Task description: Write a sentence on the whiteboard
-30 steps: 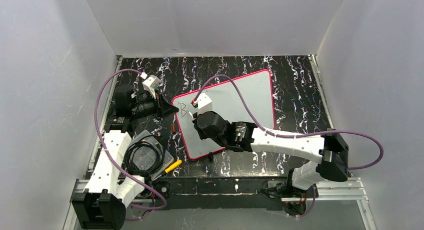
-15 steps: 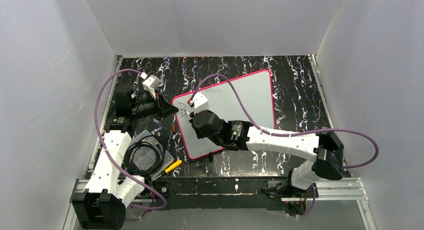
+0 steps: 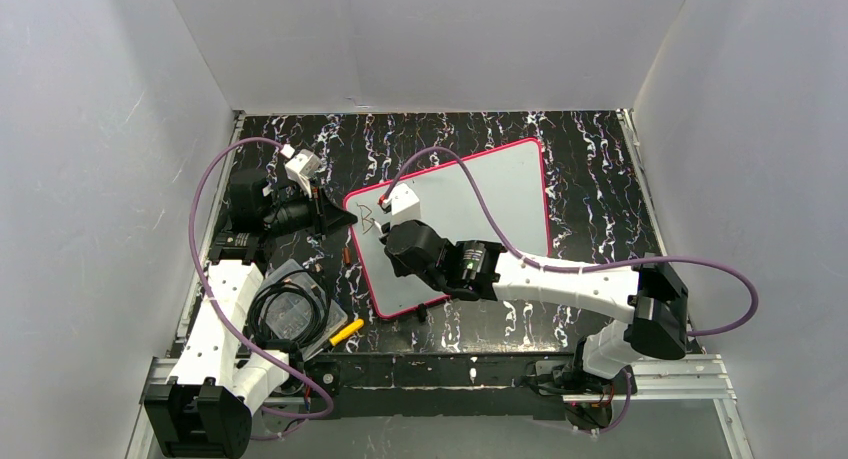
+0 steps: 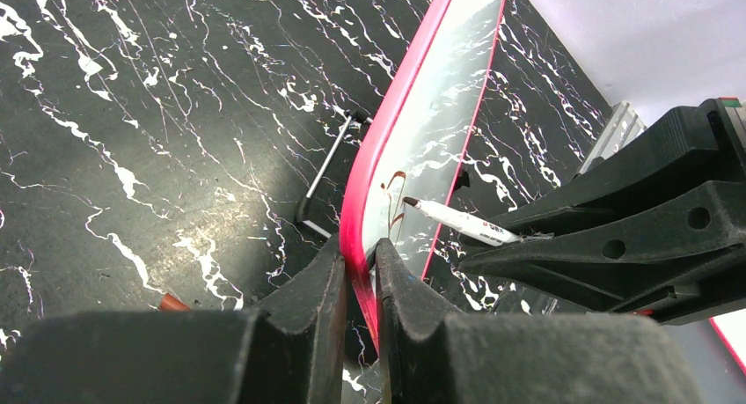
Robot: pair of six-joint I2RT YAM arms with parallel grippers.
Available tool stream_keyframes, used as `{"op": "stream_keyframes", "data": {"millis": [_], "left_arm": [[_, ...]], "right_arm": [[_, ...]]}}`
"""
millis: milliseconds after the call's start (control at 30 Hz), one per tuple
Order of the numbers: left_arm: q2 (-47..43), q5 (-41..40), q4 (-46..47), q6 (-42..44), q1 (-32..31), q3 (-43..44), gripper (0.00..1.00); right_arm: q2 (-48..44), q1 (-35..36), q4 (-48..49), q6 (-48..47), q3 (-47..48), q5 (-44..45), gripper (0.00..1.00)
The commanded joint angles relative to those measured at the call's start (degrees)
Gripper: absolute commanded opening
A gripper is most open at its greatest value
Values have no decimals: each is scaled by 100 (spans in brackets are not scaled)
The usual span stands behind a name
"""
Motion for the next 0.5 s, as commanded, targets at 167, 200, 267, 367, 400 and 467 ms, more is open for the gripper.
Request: {"op": "stream_keyframes", "data": {"millis": [167, 200, 267, 367, 400, 467], "left_arm": [[-145, 8, -209, 331, -73, -43, 0], [-141, 8, -209, 331, -73, -43, 0], [-145, 8, -209, 331, -73, -43, 0], [-132, 5, -209, 331, -73, -43, 0], [-136, 0, -209, 331, -73, -43, 0], [-136, 6, -209, 331, -74, -43, 0]], "right_arm": [[-231, -65, -97, 224, -275, 4, 1], [-237, -65, -82, 241, -309, -44, 1], [-240, -65, -55, 264, -372, -137, 1], [-247, -57, -14, 284, -451, -235, 1], [-255, -57, 12, 281, -470, -255, 1], [-271, -57, 36, 294, -494, -219, 1]]}}
